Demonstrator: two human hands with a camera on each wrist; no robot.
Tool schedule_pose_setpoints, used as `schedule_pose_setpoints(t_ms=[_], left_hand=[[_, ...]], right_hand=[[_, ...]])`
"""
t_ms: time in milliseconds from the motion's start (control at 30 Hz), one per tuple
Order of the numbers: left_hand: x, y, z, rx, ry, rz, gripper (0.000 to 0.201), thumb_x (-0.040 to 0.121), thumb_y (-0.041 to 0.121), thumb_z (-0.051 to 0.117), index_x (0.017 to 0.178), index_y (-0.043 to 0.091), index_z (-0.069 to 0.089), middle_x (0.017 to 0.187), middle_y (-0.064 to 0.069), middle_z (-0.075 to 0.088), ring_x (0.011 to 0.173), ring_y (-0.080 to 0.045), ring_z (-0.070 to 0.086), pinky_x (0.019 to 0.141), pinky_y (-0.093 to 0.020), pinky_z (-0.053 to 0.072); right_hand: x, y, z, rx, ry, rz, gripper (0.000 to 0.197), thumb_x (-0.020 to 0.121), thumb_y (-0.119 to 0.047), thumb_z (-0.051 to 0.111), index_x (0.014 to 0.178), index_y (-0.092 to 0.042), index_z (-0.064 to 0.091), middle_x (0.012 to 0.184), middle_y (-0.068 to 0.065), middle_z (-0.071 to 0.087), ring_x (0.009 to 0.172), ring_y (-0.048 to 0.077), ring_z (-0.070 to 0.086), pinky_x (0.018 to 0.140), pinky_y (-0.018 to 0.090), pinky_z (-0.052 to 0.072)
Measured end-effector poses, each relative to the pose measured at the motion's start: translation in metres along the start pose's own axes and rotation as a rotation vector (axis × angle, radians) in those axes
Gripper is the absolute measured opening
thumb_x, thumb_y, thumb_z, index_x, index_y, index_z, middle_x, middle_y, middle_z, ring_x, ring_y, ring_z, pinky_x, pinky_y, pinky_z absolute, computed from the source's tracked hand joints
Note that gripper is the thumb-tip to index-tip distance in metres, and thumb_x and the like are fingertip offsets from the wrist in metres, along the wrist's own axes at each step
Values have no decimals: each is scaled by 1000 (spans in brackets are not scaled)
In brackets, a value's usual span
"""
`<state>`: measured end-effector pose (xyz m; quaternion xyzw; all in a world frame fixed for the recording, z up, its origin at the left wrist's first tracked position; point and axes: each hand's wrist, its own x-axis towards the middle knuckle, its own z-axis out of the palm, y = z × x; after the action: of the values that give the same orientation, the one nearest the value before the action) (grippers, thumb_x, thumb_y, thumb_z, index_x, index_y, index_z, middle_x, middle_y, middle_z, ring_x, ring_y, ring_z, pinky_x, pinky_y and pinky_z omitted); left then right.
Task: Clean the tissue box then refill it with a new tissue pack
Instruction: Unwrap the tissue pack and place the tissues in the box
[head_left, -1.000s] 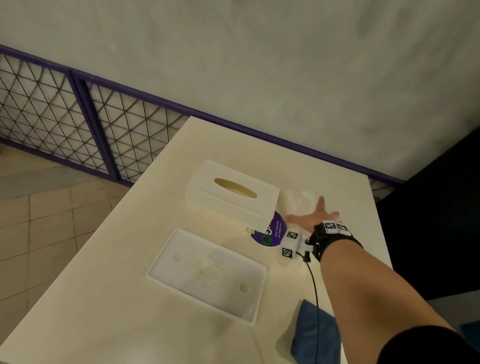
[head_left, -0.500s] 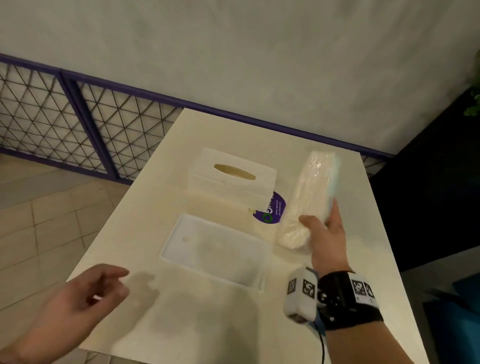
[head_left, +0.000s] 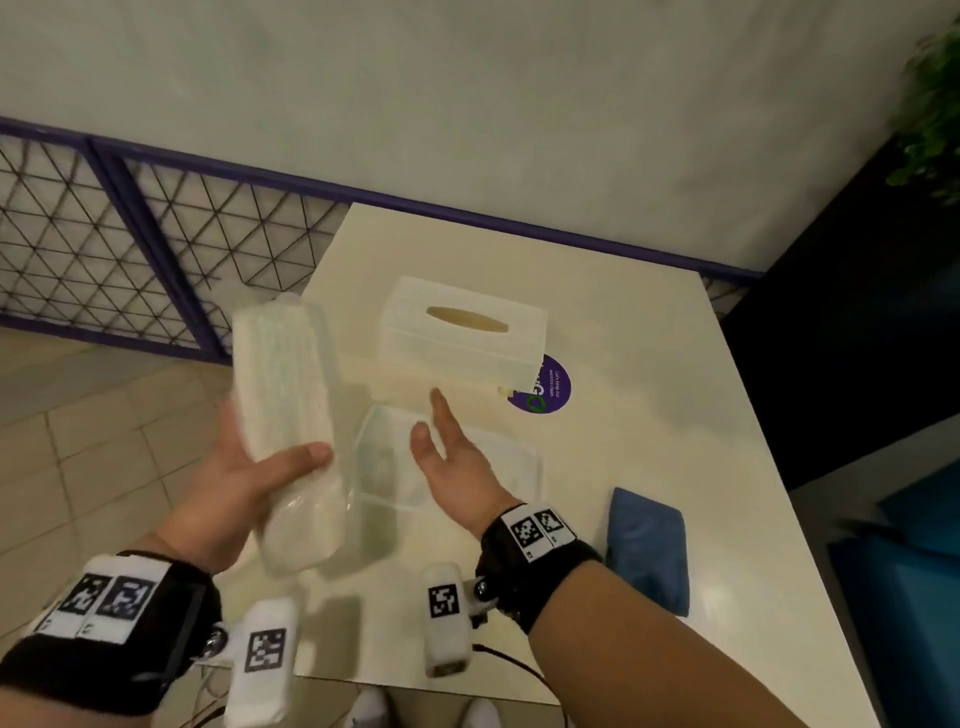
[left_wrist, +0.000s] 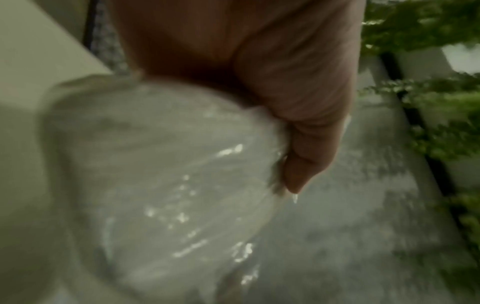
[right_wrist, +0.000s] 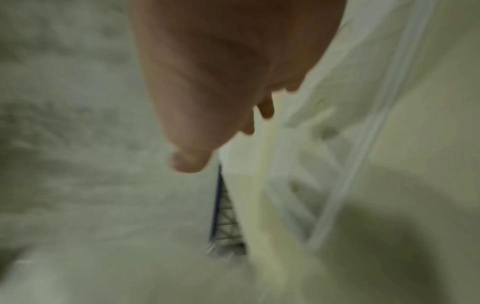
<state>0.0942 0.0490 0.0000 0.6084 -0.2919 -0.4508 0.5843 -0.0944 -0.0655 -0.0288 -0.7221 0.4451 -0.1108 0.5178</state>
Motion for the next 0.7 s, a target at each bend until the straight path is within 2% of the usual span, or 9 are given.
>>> schedule_pose_setpoints(t_ms=[67, 133, 233, 367, 433, 467, 567, 633, 700], left_hand=[[-6, -3, -16, 302, 61, 94, 119, 41, 48, 87, 143, 47, 27, 134, 3, 53, 116, -21, 57, 88, -42, 52], [-10, -10, -29, 655, 47, 135, 127, 43, 54, 85, 146, 53, 12, 140, 3, 41, 119, -19, 48, 100, -47, 44], [-15, -26, -37, 1040, -60, 126, 129, 50, 52, 86, 143, 60, -3, 136, -3, 36, 114, -23, 46, 100, -43, 41], [-14, -46, -38, 1495, -180, 184, 128, 44, 69, 69, 146, 54, -8, 132, -6, 45, 116, -30, 49, 102, -49, 37], [-10, -53, -31, 1610, -256, 207, 132, 39, 73, 66, 147, 51, -6, 131, -7, 50, 116, -31, 52, 103, -56, 33], [-9, -54, -27, 1668, -292, 185, 133, 38, 77, 64, 147, 51, -7, 138, -8, 46, 123, -31, 47, 107, -60, 26], [-10, -51, -20, 1667, -328, 97, 136, 35, 93, 53, 146, 52, -14, 162, -2, 0, 148, -25, 2, 112, -55, -10], [-9, -47, -19, 1605, -283, 133, 124, 46, 100, 38, 147, 50, -12, 162, 3, -11, 148, -19, -14, 112, -50, -17], [-10, -47, -19, 1552, -232, 181, 104, 60, 98, 15, 150, 48, -3, 163, 6, -4, 148, -14, -15, 114, -50, -16]], right_hand=[[1, 34, -2, -442, 102, 188, 71, 92, -61, 33, 151, -37, 2, 161, 3, 16, 148, 29, 14, 119, 48, 16], [-2, 66, -8, -651, 61, 266, 72, 93, -58, 34, 152, -32, 1, 162, 4, 6, 149, 31, 5, 119, 52, 10], [-6, 98, -34, -746, -5, 279, 68, 96, -45, 37, 153, -26, 5, 163, 2, -3, 149, 26, -3, 121, 46, 2], [-2, 118, -76, -782, 44, 368, 67, 94, -38, 42, 152, -28, 10, 163, -2, -1, 150, 23, 0, 120, 49, 5], [4, 118, -89, -791, 21, 391, 68, 94, -37, 44, 152, -28, 11, 163, -3, 0, 150, 22, 2, 120, 50, 7], [8, 114, -93, -799, 3, 399, 68, 94, -37, 44, 152, -27, 12, 163, -3, 1, 150, 22, 3, 120, 51, 8], [14, 91, -93, -789, 132, 377, 60, 93, -32, 44, 149, -24, 25, 160, 1, 18, 147, 26, 17, 118, 51, 17], [16, 72, -81, -627, 297, 227, 48, 92, -24, 47, 139, -21, 44, 147, 3, 43, 134, 25, 39, 112, 38, 32], [14, 48, -56, -482, 287, 50, 34, 91, -18, 52, 124, -19, 59, 129, 3, 59, 114, 21, 56, 97, 25, 40]])
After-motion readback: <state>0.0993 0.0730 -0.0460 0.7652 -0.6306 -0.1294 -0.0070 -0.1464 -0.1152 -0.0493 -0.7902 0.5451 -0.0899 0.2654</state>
